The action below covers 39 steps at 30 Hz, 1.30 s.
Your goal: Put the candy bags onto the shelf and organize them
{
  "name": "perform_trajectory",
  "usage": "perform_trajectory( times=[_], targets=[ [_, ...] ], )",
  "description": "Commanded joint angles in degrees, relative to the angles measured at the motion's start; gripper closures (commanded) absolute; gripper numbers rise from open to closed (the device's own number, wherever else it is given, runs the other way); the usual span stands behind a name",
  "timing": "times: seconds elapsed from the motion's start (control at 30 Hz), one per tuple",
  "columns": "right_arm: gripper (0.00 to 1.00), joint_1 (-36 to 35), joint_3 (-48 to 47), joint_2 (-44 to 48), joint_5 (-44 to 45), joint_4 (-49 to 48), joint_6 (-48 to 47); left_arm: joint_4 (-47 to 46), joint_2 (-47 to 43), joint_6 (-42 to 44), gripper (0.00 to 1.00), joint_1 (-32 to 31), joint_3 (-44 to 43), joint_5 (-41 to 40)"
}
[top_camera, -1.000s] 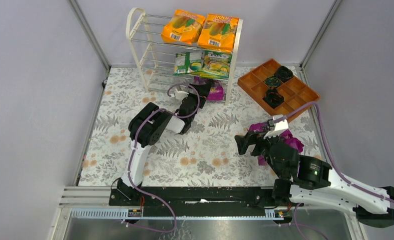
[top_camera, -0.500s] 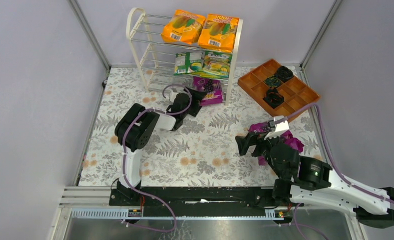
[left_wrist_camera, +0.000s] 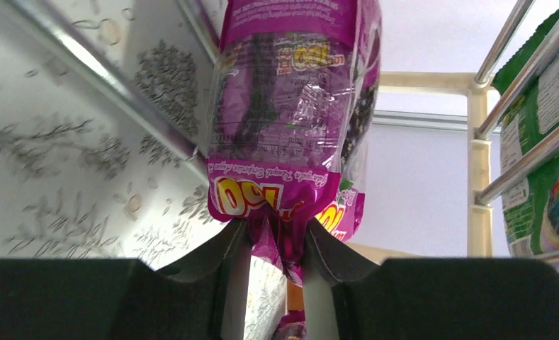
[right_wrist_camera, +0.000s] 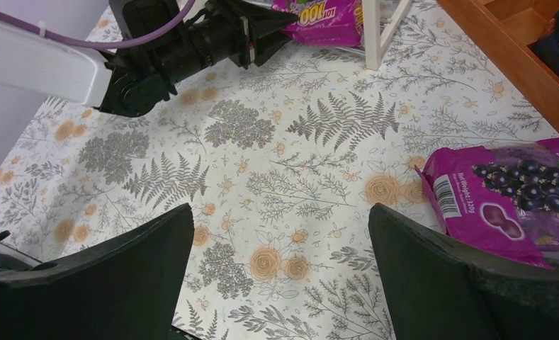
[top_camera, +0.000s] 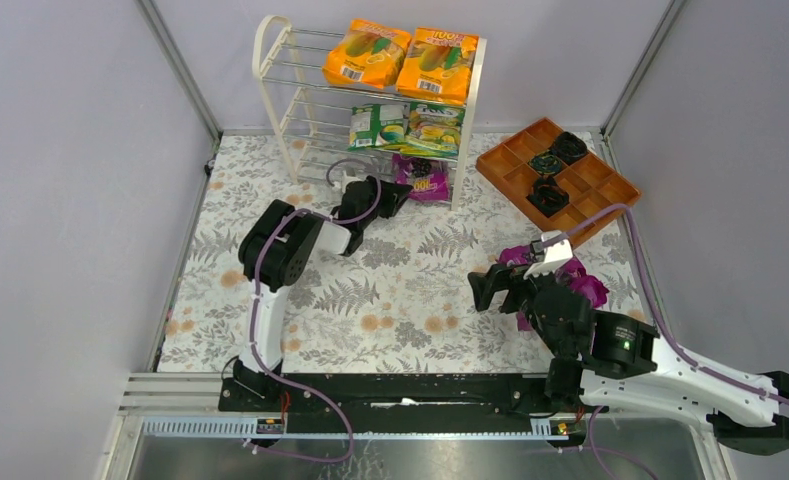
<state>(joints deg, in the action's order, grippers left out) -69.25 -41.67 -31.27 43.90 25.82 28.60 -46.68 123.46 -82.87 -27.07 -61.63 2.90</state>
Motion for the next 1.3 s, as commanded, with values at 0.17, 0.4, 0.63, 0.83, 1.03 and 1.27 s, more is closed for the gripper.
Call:
perform_trajectory(
  times=[0.17,0.4,0.63,0.83,1.03,1.27],
  targets=[
    [0.00,0.26,0.13,-1.60,1.17,-2.76,0.30,-1.08,3.00,12.13,0.78,0.26,-10.84,7.55],
    [0.00,0.26,0.10,-1.45,1.37,-2.65,0.28,4.41,4.59,16.51,0.85,0.73,-13.33,12.91],
    [0.00,0.26,0.02,-1.85,1.36,-2.07,0.44,2.78,3.99,12.38,0.65,2.28,-10.85,14.68],
    [0.00,0.26,-0.08,-2.92,1.33,-2.36,0.29,-0.18,-0.50,8.72,0.46,2.65,-5.39,13.26],
    [0.00,0.27,-1.03,-5.96,1.33,-1.33,0.06,-3.74,-4.81,5.37,0.39,3.16,0.58,12.53],
    [0.00,0.26,-4.10,-12.75,2.73,2.19,-0.69,1.18,-16.72,7.70,0.20,1.69,10.34,10.78]
  ],
)
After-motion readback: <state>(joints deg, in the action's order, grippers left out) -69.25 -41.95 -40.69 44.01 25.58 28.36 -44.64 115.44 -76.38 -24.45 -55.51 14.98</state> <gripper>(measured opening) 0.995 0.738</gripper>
